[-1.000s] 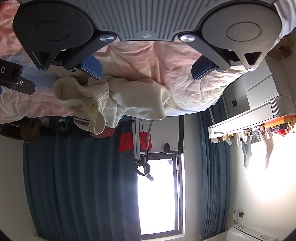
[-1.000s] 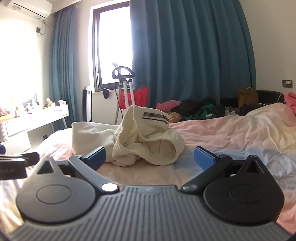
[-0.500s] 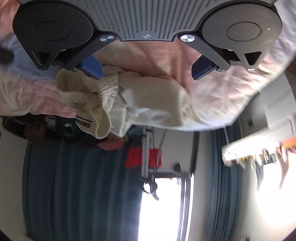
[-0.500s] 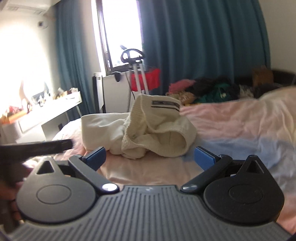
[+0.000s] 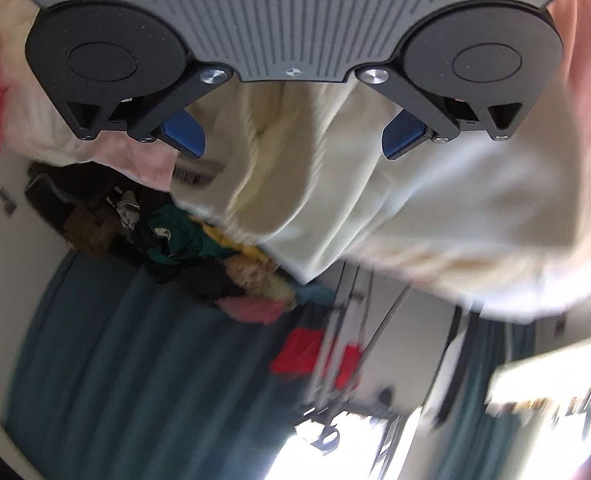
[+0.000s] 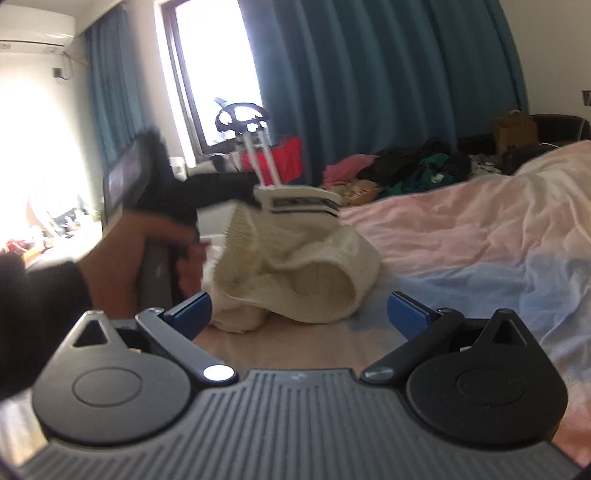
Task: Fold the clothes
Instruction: 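Grasp the cream sweatpants cuff with the left gripper and lift it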
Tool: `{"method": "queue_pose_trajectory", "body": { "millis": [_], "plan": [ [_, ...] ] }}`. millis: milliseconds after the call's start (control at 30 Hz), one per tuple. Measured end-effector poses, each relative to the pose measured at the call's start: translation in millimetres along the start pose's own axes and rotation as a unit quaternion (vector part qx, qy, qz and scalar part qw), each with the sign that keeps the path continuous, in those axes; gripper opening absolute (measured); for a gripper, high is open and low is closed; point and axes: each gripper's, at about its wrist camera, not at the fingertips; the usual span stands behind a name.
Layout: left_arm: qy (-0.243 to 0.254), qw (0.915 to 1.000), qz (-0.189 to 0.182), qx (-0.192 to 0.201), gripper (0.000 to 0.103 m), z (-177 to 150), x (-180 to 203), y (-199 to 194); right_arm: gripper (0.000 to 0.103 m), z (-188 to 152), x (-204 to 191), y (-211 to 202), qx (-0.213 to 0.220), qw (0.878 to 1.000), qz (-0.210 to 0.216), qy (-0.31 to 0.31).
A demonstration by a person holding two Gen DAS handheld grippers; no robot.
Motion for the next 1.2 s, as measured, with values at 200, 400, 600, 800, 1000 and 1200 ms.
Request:
{"method": "queue_pose_trajectory", "body": {
  "millis": [200, 400, 600, 800, 1000, 1200],
  "plan": [
    [0.036, 0.9991, 0.021, -0.002, 0.055, 23.3, 26.8, 29.5, 0.103, -9.8, 11.1, 30.1, -0.018, 1.000, 0.006, 0.013],
    [0.044, 0.9990, -0.014, 0.002, 0.009, 40.2, 28.1, -28.3, 0.103, -12.1, 24.4, 30.3, 0.007, 0.999, -0.006, 0.053],
    [0.080, 0.9921, -0.074, 0.062, 0.000, 31.3, 20.4, -149.1, 0.103, -15.0, 12.5, 15.5, 0.024, 0.999, -0.011, 0.022],
    [0.044, 0.9889, -0.086, 0.112, 0.000, -0.5, -48.8, -253.7, 0.103, -19.8, -12.7, 0.6, 0.008, 0.999, -0.035, -0.015],
    [0.049, 0.9967, -0.060, 0.026, 0.015, -50.6, -96.1, -241.1, 0.103, -18.4, -33.1, -11.9, -0.005, 0.998, -0.053, -0.028],
    [0.146, 0.9883, -0.044, -0.002, 0.074, -62.8, -65.5, -197.3, 0.103, -19.5, -35.4, -12.1, -0.029, 0.999, -0.038, -0.010]
  ]
}}
Point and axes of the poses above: each gripper's, at about its wrist camera, not at the fingertips, and y roughly the way its jaws point, x to its right, z to its top, and after that the axes turned 8 degrees about -x, right-handed
